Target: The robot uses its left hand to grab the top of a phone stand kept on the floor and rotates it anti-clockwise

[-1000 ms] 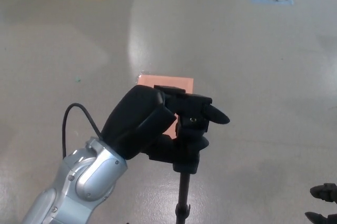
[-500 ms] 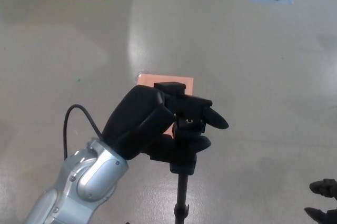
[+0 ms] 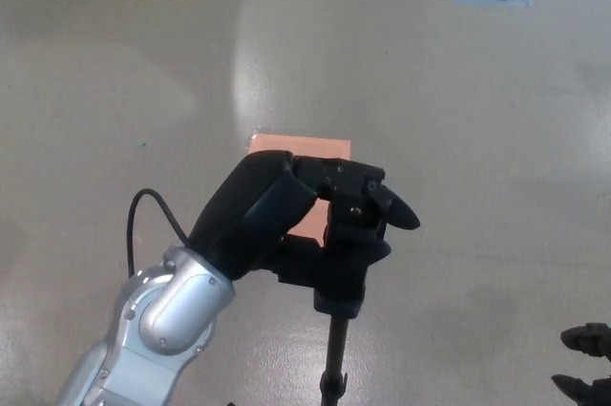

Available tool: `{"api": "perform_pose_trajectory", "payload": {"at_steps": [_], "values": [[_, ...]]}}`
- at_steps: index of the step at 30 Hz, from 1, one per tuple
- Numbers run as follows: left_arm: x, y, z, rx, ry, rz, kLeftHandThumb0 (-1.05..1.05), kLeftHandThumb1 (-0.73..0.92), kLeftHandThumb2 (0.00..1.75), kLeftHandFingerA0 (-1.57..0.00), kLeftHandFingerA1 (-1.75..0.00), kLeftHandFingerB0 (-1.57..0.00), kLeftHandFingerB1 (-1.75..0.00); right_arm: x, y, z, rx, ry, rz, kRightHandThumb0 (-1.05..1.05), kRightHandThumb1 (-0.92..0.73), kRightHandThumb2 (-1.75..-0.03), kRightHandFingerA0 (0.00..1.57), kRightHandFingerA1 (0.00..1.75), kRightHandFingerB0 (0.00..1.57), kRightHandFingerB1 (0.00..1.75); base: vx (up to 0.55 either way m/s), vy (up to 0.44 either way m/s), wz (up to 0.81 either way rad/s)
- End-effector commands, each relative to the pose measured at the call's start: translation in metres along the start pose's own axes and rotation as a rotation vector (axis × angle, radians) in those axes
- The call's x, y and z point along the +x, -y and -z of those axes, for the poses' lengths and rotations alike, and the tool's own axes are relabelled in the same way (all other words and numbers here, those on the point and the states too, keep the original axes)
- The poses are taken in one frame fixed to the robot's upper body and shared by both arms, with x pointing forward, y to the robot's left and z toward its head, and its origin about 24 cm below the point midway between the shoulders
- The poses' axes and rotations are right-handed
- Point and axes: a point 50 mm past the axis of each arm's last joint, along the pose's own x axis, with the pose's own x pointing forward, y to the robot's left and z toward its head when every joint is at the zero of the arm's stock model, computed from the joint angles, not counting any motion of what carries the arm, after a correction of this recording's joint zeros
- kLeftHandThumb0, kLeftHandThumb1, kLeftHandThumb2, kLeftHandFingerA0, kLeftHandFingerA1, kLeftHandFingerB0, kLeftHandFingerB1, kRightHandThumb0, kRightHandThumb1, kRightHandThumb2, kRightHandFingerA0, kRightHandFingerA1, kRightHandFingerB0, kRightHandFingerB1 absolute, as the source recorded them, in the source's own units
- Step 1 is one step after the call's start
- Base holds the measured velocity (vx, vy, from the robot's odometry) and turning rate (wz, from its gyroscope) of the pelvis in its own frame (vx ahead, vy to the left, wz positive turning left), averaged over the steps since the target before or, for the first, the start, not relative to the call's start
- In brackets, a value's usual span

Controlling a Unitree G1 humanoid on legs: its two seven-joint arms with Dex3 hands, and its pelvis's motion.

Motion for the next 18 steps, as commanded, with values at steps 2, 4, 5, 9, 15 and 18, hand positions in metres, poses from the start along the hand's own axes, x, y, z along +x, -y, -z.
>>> {"api": "perform_pose_trajectory", "payload": {"at_steps": [2,4,5,9,15,18], "values": [[0.0023,-0.0046,0.0157,-0.456,-0.175,0.011,-0.18,0.73,0.63,-1.12,-0.70,-1.03,-0.63,-0.0020,0.0079,-0.0010,0.011,-0.004,0.007,-0.45,-0.63,-0.86,0.32,0.51,0.00,0.19,0.00,0.000,0.00],[0.0039,-0.0053,0.0163,-0.532,-0.199,0.008,-0.20,0.73,0.63,-1.13,-0.69,-1.02,-0.64,-0.0022,0.0085,-0.0019,0.002,-0.003,0.007,-0.46,-0.63,-0.86,0.33,0.51,0.00,0.20,0.00,0.000,0.00],[0.0041,-0.0055,0.0163,-0.547,-0.204,0.008,-0.20,0.73,0.63,-1.13,-0.69,-1.02,-0.64,-0.0022,0.0087,-0.0019,0.003,-0.004,0.008,-0.46,-0.63,-0.86,0.33,0.51,0.00,0.20,0.00,0.000,0.00],[0.0043,-0.0063,0.0163,-0.584,-0.213,0.013,-0.22,0.73,0.63,-1.12,-0.71,-1.01,-0.65,-0.0021,0.0090,-0.0029,-0.002,-0.002,0.009,-0.45,-0.63,-0.86,0.33,0.52,0.00,0.19,0.00,0.000,0.00],[0.0043,-0.0064,0.0161,-0.613,-0.245,0.017,-0.24,0.74,0.63,-1.11,-0.73,-0.99,-0.65,-0.0017,0.0091,-0.0042,0.001,-0.011,0.012,-0.45,-0.63,-0.86,0.32,0.51,0.00,0.21,0.00,0.000,0.00],[0.0056,-0.0071,0.0172,-0.638,-0.257,0.022,-0.22,0.74,0.63,-1.10,-0.75,-0.98,-0.65,-0.0016,0.0098,-0.0056,-0.003,-0.012,0.015,-0.45,-0.63,-0.86,0.31,0.50,0.00,0.21,0.00,0.000,0.00]]}}
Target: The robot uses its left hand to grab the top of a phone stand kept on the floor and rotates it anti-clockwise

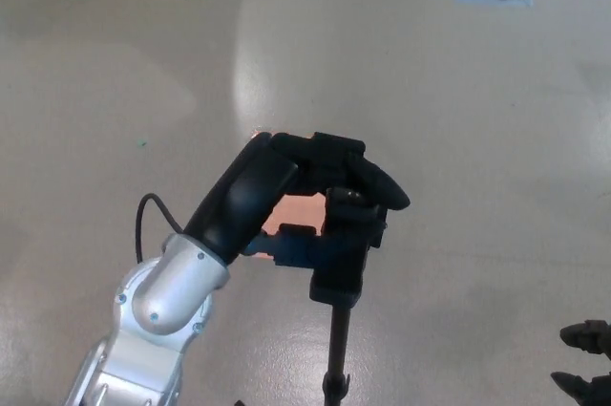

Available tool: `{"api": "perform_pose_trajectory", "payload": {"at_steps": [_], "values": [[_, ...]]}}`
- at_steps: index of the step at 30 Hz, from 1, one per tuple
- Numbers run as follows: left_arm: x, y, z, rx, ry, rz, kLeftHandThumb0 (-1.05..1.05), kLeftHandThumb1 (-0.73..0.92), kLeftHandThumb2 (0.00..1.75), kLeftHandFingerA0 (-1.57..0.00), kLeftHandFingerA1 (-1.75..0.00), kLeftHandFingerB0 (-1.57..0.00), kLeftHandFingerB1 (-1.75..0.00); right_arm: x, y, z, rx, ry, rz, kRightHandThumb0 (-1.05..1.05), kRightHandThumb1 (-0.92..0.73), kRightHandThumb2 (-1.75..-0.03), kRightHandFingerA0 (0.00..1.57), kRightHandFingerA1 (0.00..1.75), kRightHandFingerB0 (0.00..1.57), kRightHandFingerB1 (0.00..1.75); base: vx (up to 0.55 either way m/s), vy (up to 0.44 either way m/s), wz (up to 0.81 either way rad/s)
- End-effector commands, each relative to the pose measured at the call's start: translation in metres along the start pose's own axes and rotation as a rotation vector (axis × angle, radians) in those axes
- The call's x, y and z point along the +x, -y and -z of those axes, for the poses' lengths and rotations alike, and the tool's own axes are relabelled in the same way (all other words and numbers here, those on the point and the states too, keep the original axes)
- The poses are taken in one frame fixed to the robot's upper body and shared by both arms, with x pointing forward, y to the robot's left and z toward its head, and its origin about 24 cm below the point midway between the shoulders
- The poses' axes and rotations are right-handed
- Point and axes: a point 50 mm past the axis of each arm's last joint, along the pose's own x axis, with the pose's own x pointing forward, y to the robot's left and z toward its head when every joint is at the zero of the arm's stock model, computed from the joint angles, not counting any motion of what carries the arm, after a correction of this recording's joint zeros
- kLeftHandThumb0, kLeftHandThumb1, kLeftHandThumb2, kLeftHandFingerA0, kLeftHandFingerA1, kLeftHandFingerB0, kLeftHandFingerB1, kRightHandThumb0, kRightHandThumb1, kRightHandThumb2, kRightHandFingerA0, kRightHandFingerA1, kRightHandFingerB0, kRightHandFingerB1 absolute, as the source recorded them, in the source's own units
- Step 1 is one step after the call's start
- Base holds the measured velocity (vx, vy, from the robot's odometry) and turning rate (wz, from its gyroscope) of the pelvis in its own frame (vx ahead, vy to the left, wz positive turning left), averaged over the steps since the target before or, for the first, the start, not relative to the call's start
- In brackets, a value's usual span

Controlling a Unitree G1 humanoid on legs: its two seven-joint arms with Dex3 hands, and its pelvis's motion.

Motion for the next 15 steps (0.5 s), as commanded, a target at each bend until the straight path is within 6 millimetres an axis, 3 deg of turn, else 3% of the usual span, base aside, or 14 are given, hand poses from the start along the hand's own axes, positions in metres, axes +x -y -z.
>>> {"api": "perform_pose_trajectory", "payload": {"at_steps": [1,15], "values": [[0.0031,-0.0038,0.0072,-0.355,-0.148,0.051,-0.23,0.74,0.63,-1.10,-0.76,-0.99,-0.65,-0.0016,0.0088,-0.0035,0.003,-0.016,0.014,-0.44,-0.63,-0.86,0.32,0.50,0.00,0.21,0.00,0.000,0.00],[0.0067,-0.0067,0.0095,-0.370,-0.210,0.063,-0.18,0.74,0.62,-1.03,-0.85,-0.98,-0.63,-0.0017,0.0111,-0.0067,0.015,-0.012,0.017,-0.45,-0.63,-0.86,0.32,0.50,0.00,0.21,0.00,0.000,0.00]]}}
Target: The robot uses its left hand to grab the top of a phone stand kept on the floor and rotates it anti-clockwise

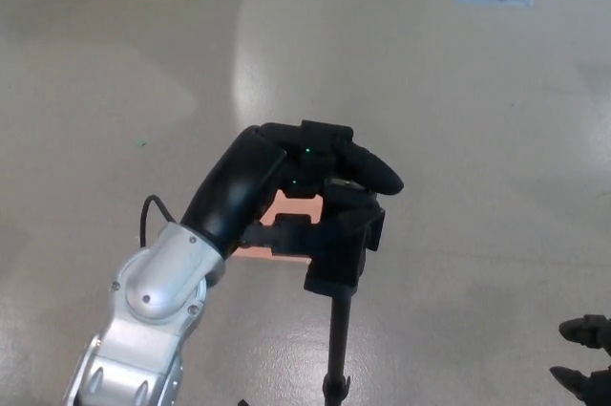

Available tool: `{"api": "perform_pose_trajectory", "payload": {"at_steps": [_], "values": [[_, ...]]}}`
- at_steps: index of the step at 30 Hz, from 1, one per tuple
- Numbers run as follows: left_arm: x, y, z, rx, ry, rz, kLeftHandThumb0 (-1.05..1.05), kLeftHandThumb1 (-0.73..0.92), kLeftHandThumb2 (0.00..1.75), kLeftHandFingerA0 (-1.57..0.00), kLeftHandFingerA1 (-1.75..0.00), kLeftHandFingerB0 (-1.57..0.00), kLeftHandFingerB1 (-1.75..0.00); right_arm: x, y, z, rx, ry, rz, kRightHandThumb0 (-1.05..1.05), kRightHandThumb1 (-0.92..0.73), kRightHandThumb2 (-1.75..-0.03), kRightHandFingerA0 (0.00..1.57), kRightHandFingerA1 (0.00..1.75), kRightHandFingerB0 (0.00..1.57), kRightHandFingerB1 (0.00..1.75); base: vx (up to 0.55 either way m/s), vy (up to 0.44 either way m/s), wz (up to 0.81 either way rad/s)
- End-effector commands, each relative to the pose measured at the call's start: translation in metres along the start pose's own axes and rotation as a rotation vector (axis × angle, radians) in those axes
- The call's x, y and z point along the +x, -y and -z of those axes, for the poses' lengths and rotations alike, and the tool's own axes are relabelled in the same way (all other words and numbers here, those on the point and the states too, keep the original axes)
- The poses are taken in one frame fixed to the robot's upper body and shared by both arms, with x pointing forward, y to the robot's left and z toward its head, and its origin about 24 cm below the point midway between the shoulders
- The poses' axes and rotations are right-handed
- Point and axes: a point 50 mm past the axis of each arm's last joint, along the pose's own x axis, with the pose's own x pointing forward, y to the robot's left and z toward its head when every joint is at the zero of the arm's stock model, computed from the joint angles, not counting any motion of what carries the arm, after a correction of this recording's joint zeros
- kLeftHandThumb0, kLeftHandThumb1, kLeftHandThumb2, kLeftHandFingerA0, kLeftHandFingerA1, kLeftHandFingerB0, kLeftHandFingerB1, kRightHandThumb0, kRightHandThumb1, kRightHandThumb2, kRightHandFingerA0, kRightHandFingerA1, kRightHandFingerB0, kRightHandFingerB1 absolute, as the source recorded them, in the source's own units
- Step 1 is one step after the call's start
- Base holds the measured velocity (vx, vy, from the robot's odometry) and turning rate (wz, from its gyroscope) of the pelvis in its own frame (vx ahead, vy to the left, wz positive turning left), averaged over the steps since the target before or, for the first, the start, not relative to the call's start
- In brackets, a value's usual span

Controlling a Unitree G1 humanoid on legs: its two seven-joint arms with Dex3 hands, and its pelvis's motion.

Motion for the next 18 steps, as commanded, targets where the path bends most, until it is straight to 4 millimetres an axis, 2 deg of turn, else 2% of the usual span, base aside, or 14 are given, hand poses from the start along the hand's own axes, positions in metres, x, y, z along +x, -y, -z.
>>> {"api": "perform_pose_trajectory", "payload": {"at_steps": [1,11,18], "values": [[0.0046,-0.0032,0.0055,-0.218,-0.143,0.059,-0.15,0.74,0.62,-1.02,-0.86,-0.97,-0.63,-0.0016,0.0088,-0.0026,0.014,-0.021,0.012,-0.45,-0.63,-0.86,0.33,0.51,0.00,0.20,0.00,0.000,0.00],[0.0090,-0.0074,0.0063,-0.286,-0.233,0.047,-0.16,0.74,0.62,-1.00,-0.83,-0.93,-0.66,-0.0017,0.0107,-0.0062,0.004,-0.010,0.019,-0.45,-0.63,-0.87,0.34,0.51,0.00,0.22,0.00,0.000,0.00],[0.0111,-0.0109,0.0107,-0.427,-0.346,0.031,-0.13,0.73,0.62,-1.05,-0.77,-0.93,-0.66,-0.0016,0.0117,-0.0089,0.007,-0.008,0.019,-0.45,-0.63,-0.86,0.34,0.51,0.01,0.21,0.00,0.000,0.00]]}}
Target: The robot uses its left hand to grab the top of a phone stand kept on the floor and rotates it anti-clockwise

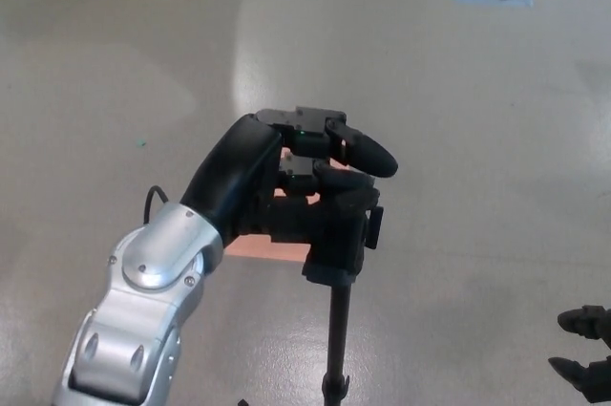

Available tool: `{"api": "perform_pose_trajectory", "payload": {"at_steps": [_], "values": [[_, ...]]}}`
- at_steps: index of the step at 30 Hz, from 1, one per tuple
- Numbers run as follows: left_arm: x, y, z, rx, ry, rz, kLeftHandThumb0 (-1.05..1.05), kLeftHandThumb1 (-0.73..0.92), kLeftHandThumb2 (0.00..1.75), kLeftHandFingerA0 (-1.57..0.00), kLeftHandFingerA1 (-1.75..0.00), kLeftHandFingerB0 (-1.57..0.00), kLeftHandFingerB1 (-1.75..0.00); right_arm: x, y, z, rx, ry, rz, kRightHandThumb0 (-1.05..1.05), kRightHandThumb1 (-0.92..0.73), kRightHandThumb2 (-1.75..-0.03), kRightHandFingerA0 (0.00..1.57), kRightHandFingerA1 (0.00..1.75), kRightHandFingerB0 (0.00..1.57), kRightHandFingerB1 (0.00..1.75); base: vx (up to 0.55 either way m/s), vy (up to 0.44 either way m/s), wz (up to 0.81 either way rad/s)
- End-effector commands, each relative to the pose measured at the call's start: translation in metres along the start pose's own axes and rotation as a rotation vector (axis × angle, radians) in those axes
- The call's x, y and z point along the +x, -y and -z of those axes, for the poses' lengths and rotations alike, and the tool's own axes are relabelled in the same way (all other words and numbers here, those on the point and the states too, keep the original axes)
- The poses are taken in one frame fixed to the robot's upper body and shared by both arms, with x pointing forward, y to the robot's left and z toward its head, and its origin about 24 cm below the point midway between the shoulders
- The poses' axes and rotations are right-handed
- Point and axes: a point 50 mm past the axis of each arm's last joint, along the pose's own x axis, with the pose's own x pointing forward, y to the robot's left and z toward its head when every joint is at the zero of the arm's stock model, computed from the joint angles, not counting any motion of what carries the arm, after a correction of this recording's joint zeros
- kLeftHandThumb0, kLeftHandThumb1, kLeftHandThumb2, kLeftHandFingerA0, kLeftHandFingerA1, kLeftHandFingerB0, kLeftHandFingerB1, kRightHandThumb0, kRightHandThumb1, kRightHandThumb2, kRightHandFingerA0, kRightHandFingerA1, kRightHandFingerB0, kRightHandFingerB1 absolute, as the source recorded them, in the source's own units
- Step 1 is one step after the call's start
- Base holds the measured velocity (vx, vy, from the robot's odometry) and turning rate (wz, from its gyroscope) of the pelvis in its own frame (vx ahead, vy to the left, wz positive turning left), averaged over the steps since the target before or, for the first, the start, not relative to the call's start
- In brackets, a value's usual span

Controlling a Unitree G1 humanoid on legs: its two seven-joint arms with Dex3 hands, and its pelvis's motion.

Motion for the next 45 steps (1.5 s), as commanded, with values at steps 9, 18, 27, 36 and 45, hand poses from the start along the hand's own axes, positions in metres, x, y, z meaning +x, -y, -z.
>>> {"api": "perform_pose_trajectory", "payload": {"at_steps": [9,18,27,36,45], "values": [[0.007,-0.011,0.015,-0.384,-0.321,-0.012,-0.11,0.72,0.61,-1.07,-0.78,-0.93,-0.65,-0.002,0.010,-0.005,0.011,-0.006,0.009,-0.45,-0.63,-0.86,0.35,0.52,0.01,0.21,0.00,0.000,0.00],[0.008,-0.012,0.014,-0.415,-0.356,-0.010,-0.13,0.72,0.62,-1.05,-0.77,-0.92,-0.64,-0.002,0.012,-0.008,0.005,-0.004,0.011,-0.45,-0.64,-0.87,0.34,0.51,0.00,0.21,0.00,0.000,0.00],[0.010,-0.012,0.013,-0.450,-0.397,-0.011,-0.14,0.71,0.61,-1.08,-0.76,-0.92,-0.64,-0.002,0.014,-0.012,0.011,-0.001,0.012,-0.45,-0.64,-0.87,0.31,0.50,0.00,0.22,0.00,0.000,0.00],[0.011,-0.012,0.013,-0.441,-0.420,-0.008,-0.14,0.72,0.62,-1.09,-0.76,-0.92,-0.63,-0.002,0.015,-0.015,0.023,0.008,0.013,-0.44,-0.64,-0.87,0.32,0.51,0.00,0.21,0.00,0.000,0.00],[0.013,-0.014,0.011,-0.466,-0.446,0.007,-0.16,0.73,0.61,-1.06,-0.79,-0.88,-0.62,-0.002,0.016,-0.019,0.005,0.014,0.019,-0.45,-0.64,-0.87,0.33,0.51,0.00,0.21,0.00,0.000,0.00]]}}
